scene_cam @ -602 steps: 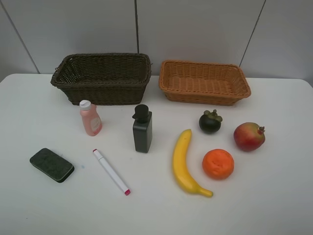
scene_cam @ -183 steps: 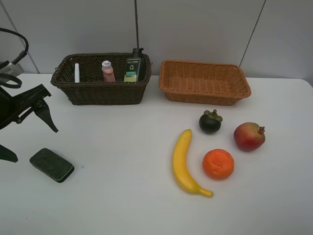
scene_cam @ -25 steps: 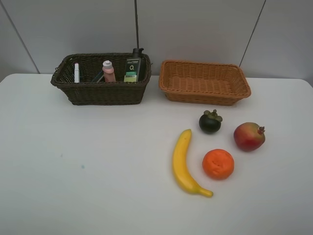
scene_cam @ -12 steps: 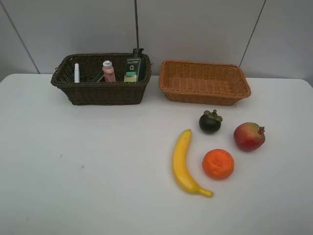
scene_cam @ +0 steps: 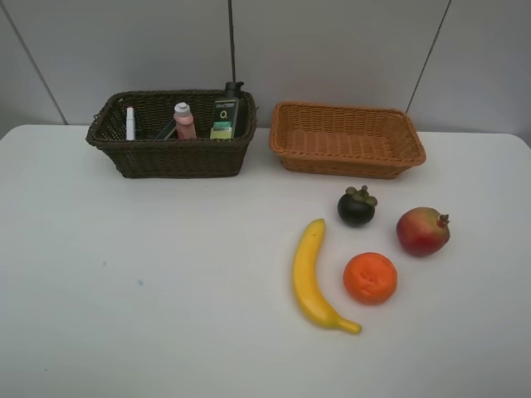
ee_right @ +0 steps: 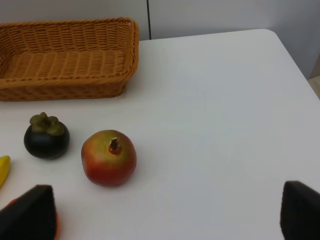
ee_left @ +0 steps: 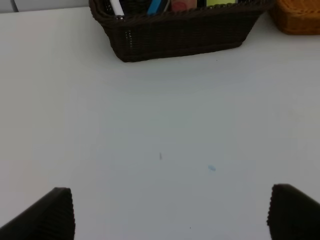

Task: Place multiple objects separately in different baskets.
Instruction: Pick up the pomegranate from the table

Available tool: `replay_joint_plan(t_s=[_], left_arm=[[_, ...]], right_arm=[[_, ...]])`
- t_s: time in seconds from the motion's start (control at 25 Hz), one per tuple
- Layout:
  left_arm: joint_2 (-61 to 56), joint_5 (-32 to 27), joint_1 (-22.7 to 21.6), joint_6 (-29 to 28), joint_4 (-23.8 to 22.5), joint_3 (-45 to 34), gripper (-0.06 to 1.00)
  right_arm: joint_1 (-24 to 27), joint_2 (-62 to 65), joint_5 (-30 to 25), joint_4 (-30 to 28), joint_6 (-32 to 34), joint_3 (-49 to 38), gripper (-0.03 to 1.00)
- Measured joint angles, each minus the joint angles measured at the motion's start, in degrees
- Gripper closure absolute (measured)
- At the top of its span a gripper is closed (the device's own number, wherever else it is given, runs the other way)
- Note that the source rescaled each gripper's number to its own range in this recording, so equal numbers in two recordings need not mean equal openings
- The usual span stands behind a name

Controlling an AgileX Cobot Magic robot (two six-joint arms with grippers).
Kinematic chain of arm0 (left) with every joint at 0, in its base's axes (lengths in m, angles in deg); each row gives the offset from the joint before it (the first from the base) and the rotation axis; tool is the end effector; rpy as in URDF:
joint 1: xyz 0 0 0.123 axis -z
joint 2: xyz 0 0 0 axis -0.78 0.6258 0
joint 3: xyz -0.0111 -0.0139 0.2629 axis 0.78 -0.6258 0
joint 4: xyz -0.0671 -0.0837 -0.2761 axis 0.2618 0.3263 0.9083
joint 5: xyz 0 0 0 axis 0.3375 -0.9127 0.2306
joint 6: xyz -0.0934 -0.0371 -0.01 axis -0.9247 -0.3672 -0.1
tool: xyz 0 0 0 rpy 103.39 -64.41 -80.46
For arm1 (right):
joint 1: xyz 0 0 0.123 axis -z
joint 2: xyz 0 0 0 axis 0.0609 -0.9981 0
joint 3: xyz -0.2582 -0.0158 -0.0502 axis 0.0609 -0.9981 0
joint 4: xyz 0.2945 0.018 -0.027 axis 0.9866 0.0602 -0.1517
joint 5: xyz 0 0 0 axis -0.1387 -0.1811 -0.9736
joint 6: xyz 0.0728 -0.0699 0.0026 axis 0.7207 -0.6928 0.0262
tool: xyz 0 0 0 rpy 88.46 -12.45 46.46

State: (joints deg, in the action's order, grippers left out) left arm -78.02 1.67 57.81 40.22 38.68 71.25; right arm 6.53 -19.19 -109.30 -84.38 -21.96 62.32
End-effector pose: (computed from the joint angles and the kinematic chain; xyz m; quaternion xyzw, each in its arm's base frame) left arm 0.0609 -0.0153 0.2973 0.0646 0.8487 -0.0670 0.5206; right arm 0.0626 -0.0100 0.2976 0.0510 0.8487 -0.0349 0.5253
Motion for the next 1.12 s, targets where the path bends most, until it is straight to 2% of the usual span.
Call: replay_joint_plan(t_s=[0.72,0.88,1.12], left_arm=[[0.0,0.0,0.0,0.0,0.0,0.0,-0.01],[0.0,0.0,0.0,0.0,0.0,0.0,-0.01],[0.0,0.1,0.0,0.0,0.0,-0.1,-0.01]], right_arm=[[0.0,-1.9,0.0,0.0,0.0,0.0,-0.02],[0.0,-10.3,-0.2,0.7,0.0,0.6,-0.03],[0.0,-32.5,-0.3,4.3,0.0,6.2,-0.03]])
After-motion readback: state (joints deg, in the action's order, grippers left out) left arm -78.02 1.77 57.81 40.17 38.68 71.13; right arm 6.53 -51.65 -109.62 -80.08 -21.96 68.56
